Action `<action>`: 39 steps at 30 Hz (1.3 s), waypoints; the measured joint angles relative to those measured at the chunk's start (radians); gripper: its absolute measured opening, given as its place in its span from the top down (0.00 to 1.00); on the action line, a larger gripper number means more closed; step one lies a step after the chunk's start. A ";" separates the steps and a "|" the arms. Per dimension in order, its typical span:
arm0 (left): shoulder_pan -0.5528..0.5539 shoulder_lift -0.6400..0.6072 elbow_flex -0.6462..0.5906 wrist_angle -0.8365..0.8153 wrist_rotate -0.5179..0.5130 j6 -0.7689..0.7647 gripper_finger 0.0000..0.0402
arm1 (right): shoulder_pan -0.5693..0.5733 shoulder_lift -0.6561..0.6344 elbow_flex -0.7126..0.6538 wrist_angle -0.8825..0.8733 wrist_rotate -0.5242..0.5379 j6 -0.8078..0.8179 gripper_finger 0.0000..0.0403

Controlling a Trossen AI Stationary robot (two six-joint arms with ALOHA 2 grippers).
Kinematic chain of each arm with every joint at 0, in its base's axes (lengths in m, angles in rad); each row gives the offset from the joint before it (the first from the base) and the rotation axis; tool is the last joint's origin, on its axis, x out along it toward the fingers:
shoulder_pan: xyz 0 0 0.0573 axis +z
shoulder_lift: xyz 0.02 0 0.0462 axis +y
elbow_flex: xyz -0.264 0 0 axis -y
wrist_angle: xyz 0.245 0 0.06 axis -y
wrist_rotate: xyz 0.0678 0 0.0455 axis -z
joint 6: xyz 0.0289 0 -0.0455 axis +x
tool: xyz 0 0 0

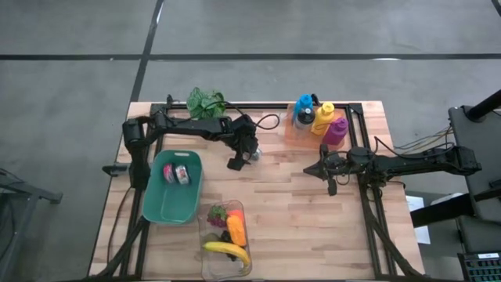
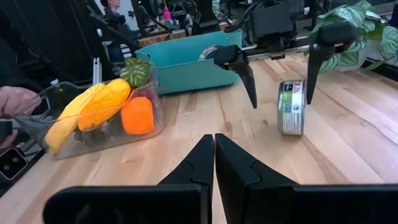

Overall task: Pick & Place Food Item
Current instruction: Put the green tuna can into the blue bin

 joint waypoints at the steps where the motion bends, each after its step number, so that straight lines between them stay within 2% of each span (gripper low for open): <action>1: 0.000 0.000 0.000 -0.004 0.000 0.000 0.09 | 0.000 0.000 0.000 0.000 0.000 0.000 0.97; 4: 0.000 0.000 0.000 -0.006 -0.002 0.000 0.11 | 0.000 0.000 0.000 0.000 0.000 0.000 0.97; 7: 0.000 -0.001 0.001 -0.006 -0.003 0.000 0.18 | 0.000 0.000 0.000 0.000 0.000 0.000 0.97; 17: -0.002 -0.001 0.001 -0.005 -0.022 -0.024 0.60 | 0.000 0.000 0.000 0.000 0.000 0.000 0.97; 19: -0.003 -0.001 0.001 -0.005 -0.022 -0.027 0.65 | 0.000 0.000 0.000 0.000 0.000 0.000 0.97; 29: -0.003 -0.009 0.002 -0.007 -0.022 -0.042 0.65 | 0.000 0.000 0.000 0.000 0.000 0.000 0.97; 39: -0.009 -0.085 0.002 -0.014 -0.023 -0.049 0.65 | 0.000 0.000 0.000 0.000 0.000 0.000 0.97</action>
